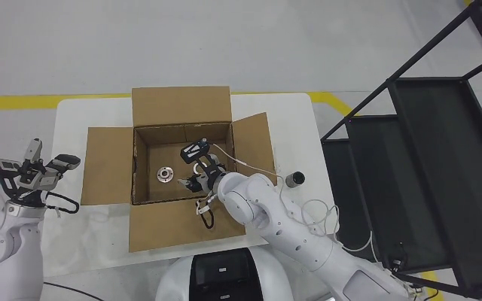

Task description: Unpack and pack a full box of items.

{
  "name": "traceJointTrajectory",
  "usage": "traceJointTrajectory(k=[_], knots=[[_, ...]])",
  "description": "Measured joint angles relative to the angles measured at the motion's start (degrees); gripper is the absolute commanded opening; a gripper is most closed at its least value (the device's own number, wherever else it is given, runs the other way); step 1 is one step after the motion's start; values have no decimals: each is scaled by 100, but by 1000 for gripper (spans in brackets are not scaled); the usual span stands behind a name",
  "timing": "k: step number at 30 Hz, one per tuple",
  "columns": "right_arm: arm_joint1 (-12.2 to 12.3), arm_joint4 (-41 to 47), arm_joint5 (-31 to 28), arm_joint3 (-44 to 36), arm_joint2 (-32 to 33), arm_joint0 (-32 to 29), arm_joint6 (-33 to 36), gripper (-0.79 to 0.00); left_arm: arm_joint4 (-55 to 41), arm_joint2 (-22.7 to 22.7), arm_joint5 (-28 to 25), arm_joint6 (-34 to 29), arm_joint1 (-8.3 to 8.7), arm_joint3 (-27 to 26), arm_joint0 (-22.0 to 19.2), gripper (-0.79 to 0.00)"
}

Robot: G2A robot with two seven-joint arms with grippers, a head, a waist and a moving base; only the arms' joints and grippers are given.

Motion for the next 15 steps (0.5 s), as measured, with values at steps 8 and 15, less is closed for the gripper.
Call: traceJointTrajectory(k=[8, 15], knots=[[0, 0, 0, 0, 0, 0, 0, 0, 0, 0, 0, 0, 0, 0, 0, 0], [-7, 14, -31, 73, -15, -26, -76, 0, 0, 0, 0, 0, 0, 0, 0, 0]])
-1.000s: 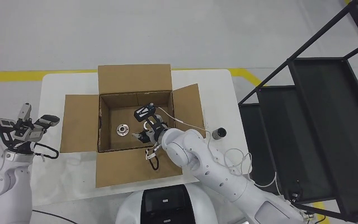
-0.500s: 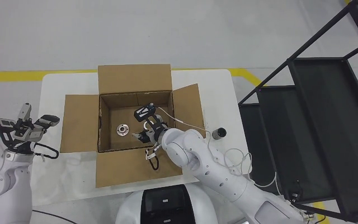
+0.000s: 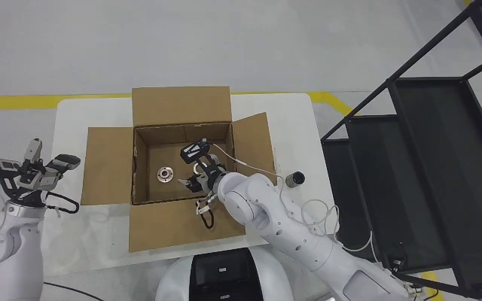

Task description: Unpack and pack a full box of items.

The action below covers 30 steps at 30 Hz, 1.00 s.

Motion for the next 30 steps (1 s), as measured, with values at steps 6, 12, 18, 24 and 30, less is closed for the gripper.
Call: traceJointTrajectory(k=[6, 12, 18, 24, 30], knots=[[-130, 402, 132, 539, -70, 231, -127, -339, 0, 0, 0, 0, 0, 0, 0, 0], [-283, 623, 236, 1159, -198, 644, -73, -514, 0, 0, 0, 0, 0, 0, 0, 0], [-459, 770, 440, 1753, -355, 1103, 74, -520, 0, 0, 0, 0, 0, 0, 0, 0], [-617, 865, 700, 2437, -476, 1458, 293, -496, 0, 0, 0, 0, 0, 0, 0, 0], [-748, 825, 841, 2919, -598, 1688, 368, -493, 0, 0, 0, 0, 0, 0, 0, 0]])
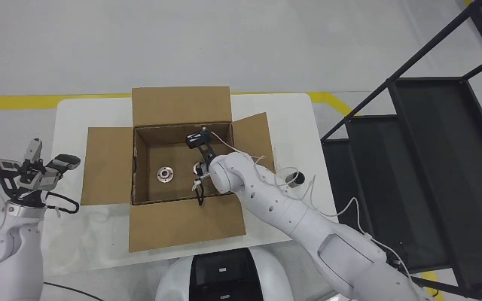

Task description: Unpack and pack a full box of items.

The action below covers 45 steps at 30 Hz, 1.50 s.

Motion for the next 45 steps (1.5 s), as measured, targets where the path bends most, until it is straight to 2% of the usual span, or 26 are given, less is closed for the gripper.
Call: traceJointTrajectory(k=[4, 15, 17, 20, 29, 32, 36, 45], knots=[[-91, 68, 17, 293, -62, 89, -1, -533, 0, 0, 0, 0, 0, 0, 0, 0], [-341, 340, 17, 949, -159, 246, -244, -545, 0, 0, 0, 0, 0, 0, 0, 0], [-381, 374, 5, 1039, -176, 279, -281, -600, 0, 0, 0, 0, 0, 0, 0, 0], [-450, 409, -8, 1194, -210, 337, -338, -773, 0, 0, 0, 0, 0, 0, 0, 0], [-619, 446, 123, 1403, -227, 469, -576, -785, 0, 0, 0, 0, 0, 0, 0, 0], [-603, 538, 65, 1120, -98, 392, -627, -785, 0, 0, 0, 0, 0, 0, 0, 0], [-450, 607, -289, 341, 232, 63, -676, -785, 0, 0, 0, 0, 0, 0, 0, 0], [171, 78, -699, -2397, 1575, -1582, -104, -785, 0, 0, 0, 0, 0, 0, 0, 0]])
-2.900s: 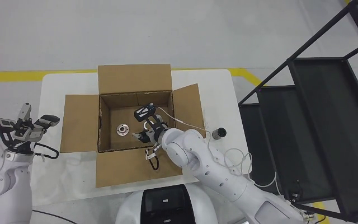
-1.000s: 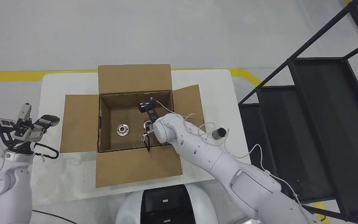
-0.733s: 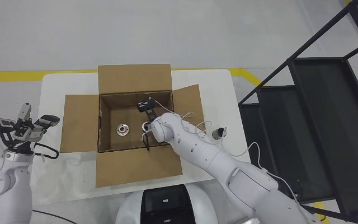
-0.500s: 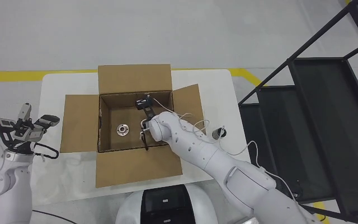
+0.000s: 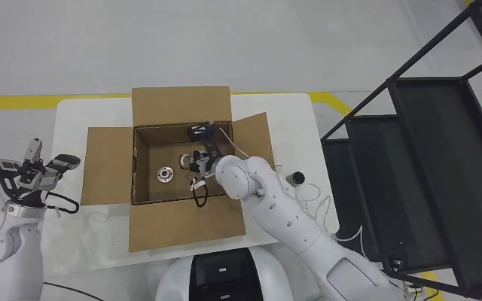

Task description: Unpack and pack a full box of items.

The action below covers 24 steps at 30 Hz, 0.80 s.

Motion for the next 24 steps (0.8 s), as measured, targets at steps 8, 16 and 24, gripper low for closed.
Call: traceJointTrajectory(k=[8, 16, 24], knots=[[269, 472, -583, -1588, 1044, -1256, -9, -785, 0, 0, 0, 0, 0, 0, 0, 0], [432, 1063, -867, -2467, 1905, -2158, -138, -785, 0, 0, 0, 0, 0, 0, 0, 0], [434, 1090, -878, -2479, 1919, -2172, -144, -785, 0, 0, 0, 0, 0, 0, 0, 0]])
